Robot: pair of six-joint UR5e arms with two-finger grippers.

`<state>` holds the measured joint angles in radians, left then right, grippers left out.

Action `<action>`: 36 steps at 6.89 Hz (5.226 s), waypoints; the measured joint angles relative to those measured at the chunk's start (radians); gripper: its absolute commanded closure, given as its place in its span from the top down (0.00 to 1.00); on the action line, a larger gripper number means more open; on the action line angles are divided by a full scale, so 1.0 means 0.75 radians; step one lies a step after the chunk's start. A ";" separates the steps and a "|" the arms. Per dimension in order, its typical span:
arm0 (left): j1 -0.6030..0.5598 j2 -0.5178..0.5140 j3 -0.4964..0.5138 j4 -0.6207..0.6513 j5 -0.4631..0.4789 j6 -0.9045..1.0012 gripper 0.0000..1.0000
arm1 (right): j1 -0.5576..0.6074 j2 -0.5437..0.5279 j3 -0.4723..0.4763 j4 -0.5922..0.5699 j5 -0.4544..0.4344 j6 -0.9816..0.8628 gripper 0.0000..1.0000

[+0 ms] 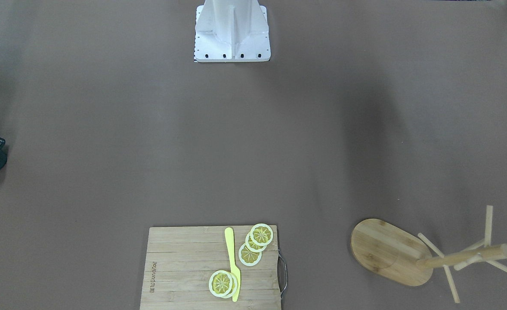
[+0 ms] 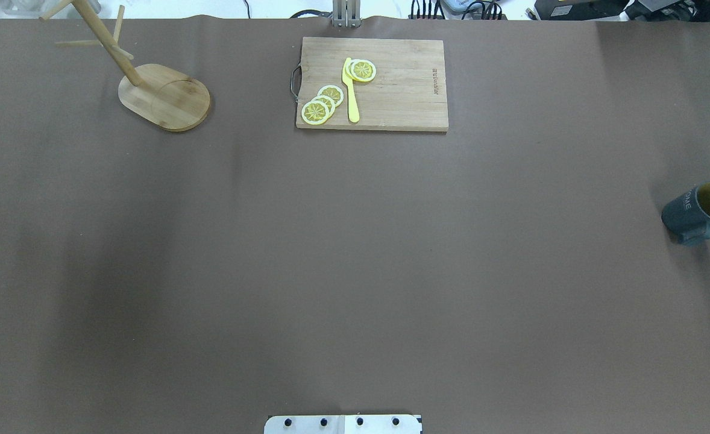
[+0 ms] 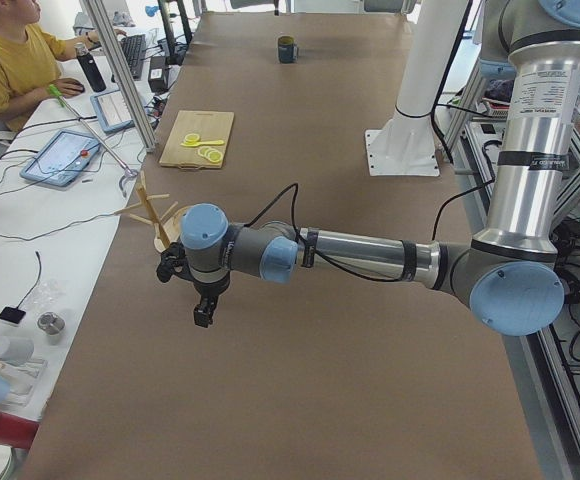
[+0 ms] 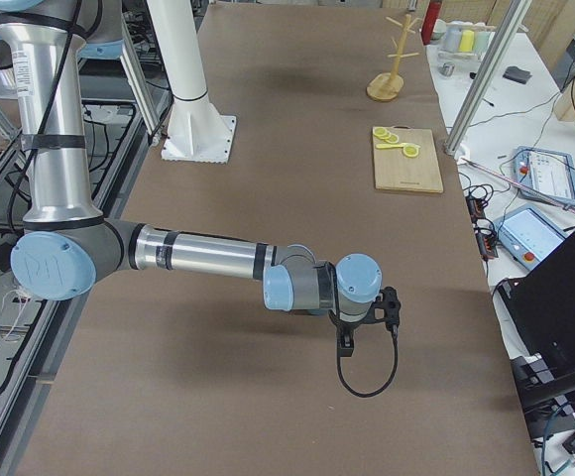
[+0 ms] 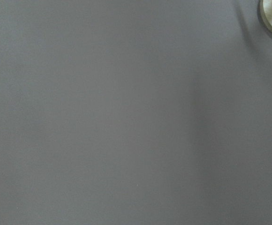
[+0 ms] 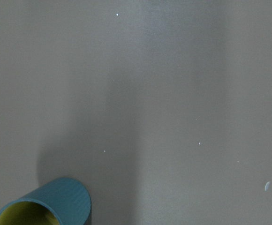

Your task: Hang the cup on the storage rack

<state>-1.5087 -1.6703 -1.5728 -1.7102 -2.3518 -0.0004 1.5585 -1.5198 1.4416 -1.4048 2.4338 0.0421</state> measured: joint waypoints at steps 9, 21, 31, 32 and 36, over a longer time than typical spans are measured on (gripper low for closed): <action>0.022 0.000 0.009 0.002 -0.001 -0.039 0.98 | -0.177 -0.150 0.170 0.282 0.017 0.360 0.97; 0.024 0.003 -0.005 -0.016 -0.006 -0.044 0.98 | -0.374 -0.139 0.121 0.299 -0.062 0.444 0.00; 0.143 -0.023 0.005 -0.162 -0.004 -0.133 0.98 | -1.242 0.765 0.353 0.035 -0.513 2.185 0.00; 0.152 -0.024 0.005 -0.172 -0.005 -0.142 0.98 | -1.313 0.806 0.349 0.015 -0.558 2.260 0.00; 0.190 -0.023 -0.008 -0.180 -0.012 -0.299 0.98 | -1.469 0.926 0.329 -0.270 -0.693 2.366 0.00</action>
<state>-1.3662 -1.6874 -1.5789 -1.8453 -2.3605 -0.2249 0.4571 -0.8250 1.6883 -1.6075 1.9138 1.8165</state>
